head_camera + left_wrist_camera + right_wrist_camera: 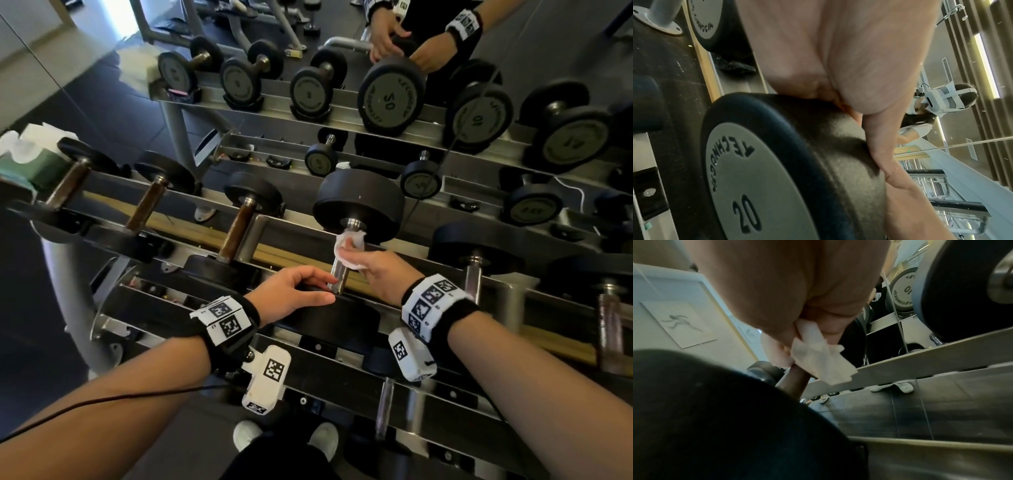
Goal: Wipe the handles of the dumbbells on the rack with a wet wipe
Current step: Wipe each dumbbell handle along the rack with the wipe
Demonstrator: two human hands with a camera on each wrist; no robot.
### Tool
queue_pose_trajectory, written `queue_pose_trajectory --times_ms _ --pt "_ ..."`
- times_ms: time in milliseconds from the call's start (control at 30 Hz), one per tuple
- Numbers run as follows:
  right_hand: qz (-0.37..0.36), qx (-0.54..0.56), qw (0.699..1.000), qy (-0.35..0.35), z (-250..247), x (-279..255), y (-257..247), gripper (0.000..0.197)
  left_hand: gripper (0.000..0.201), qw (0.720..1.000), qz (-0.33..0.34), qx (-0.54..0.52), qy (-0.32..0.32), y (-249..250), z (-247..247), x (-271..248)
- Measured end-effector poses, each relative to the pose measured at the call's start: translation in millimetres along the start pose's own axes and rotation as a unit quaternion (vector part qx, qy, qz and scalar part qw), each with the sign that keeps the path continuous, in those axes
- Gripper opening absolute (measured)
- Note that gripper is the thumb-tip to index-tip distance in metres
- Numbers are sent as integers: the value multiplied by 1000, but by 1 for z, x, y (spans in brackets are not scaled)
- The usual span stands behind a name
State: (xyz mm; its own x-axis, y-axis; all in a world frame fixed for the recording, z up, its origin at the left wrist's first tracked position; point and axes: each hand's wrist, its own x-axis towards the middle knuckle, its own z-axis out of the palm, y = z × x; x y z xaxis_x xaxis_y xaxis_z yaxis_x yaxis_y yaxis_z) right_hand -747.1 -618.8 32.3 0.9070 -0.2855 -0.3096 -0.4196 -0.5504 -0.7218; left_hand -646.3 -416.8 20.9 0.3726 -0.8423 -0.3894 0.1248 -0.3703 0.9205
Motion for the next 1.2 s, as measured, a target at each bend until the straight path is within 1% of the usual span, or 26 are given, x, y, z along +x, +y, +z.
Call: queue_pose_trajectory --times_ms 33,67,100,133,200,300,333,400,467,533,600,633,733,767,800,833,867,900,933,967,1000,1033,1067,1100,1167,1200 --pt "-26 -54 998 -13 0 -6 -2 37 33 1000 -1 -1 -2 0 0 0" --pt "-20 -82 996 -39 0 -10 -7 37 33 1000 -1 -2 -2 1 0 0" --pt "-26 -104 993 -38 -2 -11 -6 41 33 1000 0 -3 0 2 0 -1" --pt "-23 -90 994 -52 -6 -13 -6 41 32 1000 1 -5 5 3 1 -2" --pt "-13 -35 997 -69 -15 -18 -12 33 32 1000 2 -10 16 4 2 -3" --pt "27 71 995 -62 -28 -18 -19 21 31 999 -8 -26 22 4 4 -5" --pt "25 93 994 -44 -34 -17 -21 20 31 999 -6 -28 24 4 4 -6" --pt "-8 89 996 -8 -46 -11 -27 22 32 999 5 -25 33 4 5 -10" --pt "-67 35 997 6 -56 -6 -37 25 35 997 17 -41 57 2 5 -16" --pt "-128 -31 991 14 -67 0 -45 28 39 993 20 -64 101 -1 7 -21" --pt "-160 -48 986 -9 -73 3 -55 31 41 987 20 -66 148 -3 9 -24" --pt "-157 -33 987 -27 -71 9 -55 30 41 983 21 -65 169 -4 10 -24" --pt "-103 -26 991 -84 -51 20 -48 32 41 974 19 -83 208 -4 11 -25" --pt "-97 -57 988 -102 -44 23 -42 33 42 973 17 -90 214 -4 12 -25" --pt "-99 -76 982 -141 -37 25 -32 35 42 972 13 -92 216 -4 13 -26" --pt "-105 -142 969 -170 -30 24 -25 39 42 972 9 -93 217 -3 14 -27" --pt "-112 -206 956 -174 -27 23 -19 42 42 972 5 -93 216 -3 16 -27" --pt "-141 -239 945 -174 -27 23 -14 41 42 972 1 -93 214 -2 18 -28" --pt "-145 -244 942 -182 -27 23 -12 41 43 973 -3 -91 213 -1 20 -29" --pt "-170 -259 934 -180 -26 25 -8 42 44 973 -7 -91 214 0 21 -30" --pt "-169 -254 934 -187 -24 24 -8 42 44 972 -10 -91 215 0 22 -31" --pt "-170 -276 926 -195 -23 26 -5 43 44 972 -10 -90 216 1 23 -31" --pt "-167 -310 913 -204 -21 24 -5 44 44 972 -11 -86 218 2 24 -32" --pt "-185 -337 899 -211 -17 23 -4 44 44 972 -14 -83 217 4 25 -33" --pt "-235 -361 873 -229 -11 20 -3 44 45 974 -21 -86 209 7 26 -35" --pt "-249 -359 868 -235 -10 16 -4 44 45 974 -26 -90 204 8 27 -35"
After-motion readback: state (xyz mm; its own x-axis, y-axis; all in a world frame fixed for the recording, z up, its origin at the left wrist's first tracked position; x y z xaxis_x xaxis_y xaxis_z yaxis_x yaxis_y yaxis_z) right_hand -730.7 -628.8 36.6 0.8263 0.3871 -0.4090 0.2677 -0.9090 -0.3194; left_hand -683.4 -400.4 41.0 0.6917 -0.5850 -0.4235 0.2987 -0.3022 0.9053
